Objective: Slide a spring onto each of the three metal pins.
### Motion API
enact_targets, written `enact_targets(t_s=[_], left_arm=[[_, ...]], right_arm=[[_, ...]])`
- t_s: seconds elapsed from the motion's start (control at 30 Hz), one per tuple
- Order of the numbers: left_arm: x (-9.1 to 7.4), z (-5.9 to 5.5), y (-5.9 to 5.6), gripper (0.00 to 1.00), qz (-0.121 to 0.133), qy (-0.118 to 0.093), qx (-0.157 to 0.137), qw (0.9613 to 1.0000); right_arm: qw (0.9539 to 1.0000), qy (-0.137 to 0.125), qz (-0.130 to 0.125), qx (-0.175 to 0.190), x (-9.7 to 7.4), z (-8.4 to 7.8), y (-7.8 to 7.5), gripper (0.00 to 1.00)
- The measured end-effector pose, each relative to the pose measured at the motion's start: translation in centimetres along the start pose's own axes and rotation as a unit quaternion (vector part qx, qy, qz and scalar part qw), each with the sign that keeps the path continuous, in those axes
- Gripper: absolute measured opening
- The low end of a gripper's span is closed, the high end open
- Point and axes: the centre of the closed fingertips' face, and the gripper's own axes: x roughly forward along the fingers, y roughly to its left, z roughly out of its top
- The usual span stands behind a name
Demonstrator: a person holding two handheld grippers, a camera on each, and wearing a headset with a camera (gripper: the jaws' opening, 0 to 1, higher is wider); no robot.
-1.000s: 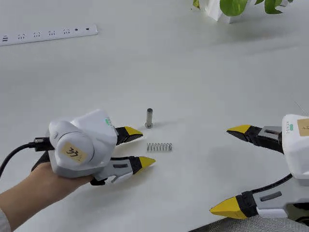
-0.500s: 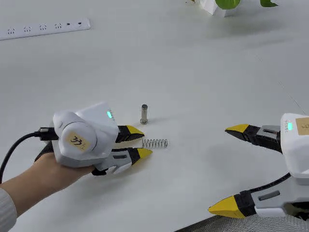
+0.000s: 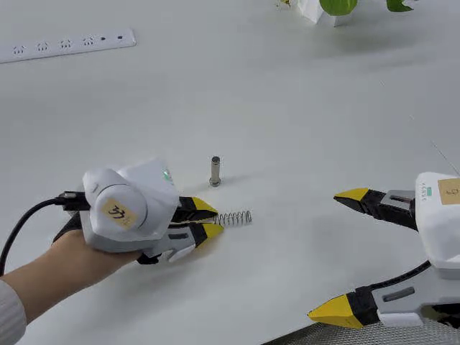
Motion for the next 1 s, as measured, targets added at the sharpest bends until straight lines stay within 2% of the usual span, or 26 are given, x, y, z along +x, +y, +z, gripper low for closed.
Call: enact_targets(t_s=[0.27, 0.77, 1.0], left_arm=[[0.02, 0.05, -0.27, 0.11, -0.004, 0.004, 0.002, 1.0], [-0.01, 0.22, -0.4, 0.08, -0.006, 0.002, -0.006, 1.0], [-0.29, 0.34, -0.24, 0.08, 0.005, -0.006, -0.014, 0.9999]], right_arm=[[1.0, 0.001, 0.001, -0.001, 0.07, -0.01, 0.14, 0.98], [1.0, 0.0, 0.005, -0.004, 0.24, 0.22, 0.48, 0.97], [0.9999, -0.002, 0.01, -0.006, 0.42, 0.55, 0.65, 0.97]])
